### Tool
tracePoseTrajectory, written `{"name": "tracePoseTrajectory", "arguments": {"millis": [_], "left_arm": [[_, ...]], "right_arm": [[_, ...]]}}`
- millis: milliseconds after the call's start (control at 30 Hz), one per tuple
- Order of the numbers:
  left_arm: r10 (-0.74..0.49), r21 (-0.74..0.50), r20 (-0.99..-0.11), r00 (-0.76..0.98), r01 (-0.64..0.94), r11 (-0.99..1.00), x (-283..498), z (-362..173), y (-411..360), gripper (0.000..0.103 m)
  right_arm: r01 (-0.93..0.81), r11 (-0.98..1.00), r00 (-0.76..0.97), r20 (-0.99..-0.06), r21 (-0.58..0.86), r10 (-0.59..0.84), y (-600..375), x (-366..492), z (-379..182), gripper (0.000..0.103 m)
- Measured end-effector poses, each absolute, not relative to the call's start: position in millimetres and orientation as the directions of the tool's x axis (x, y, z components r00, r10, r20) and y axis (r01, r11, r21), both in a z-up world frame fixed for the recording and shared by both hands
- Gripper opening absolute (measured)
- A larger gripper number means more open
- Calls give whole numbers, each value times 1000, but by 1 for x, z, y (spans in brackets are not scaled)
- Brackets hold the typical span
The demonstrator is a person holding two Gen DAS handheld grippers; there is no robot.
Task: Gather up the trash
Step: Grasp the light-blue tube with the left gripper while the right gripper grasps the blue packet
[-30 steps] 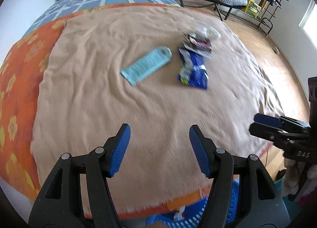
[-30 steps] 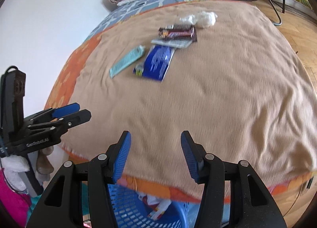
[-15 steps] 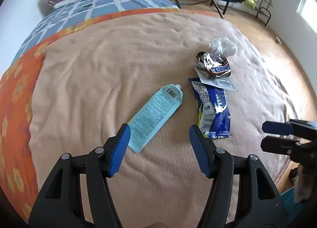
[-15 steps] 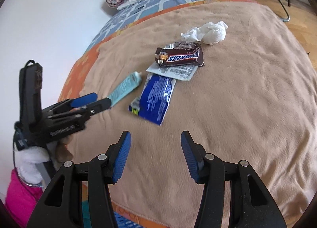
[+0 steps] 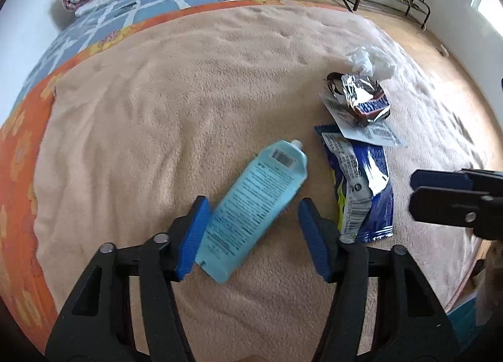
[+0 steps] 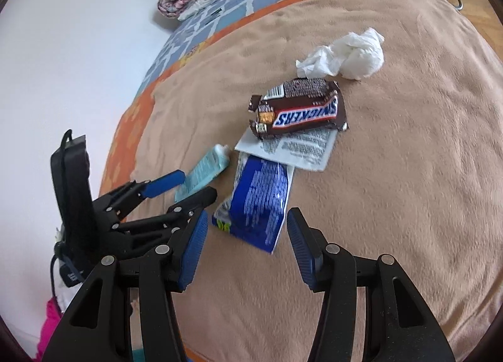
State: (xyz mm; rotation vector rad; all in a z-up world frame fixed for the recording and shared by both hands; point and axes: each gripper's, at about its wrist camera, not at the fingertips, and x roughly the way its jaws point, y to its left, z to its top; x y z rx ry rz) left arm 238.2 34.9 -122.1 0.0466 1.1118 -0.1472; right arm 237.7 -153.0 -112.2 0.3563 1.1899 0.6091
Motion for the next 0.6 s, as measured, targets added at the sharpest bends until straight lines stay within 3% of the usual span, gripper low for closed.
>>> {"name": "tracePoseTrajectory", "arguments": {"millis": [433, 600], "left_arm": [[-103, -13, -892, 441, 202, 979, 244, -125, 23, 59], [-79, 13, -885, 459, 193, 981, 242, -126, 23, 50]], "right_arm": [[-224, 802, 254, -761, 554, 596, -158, 247, -116, 51], [-222, 806, 249, -767, 549, 591, -158, 246, -119, 51]]}}
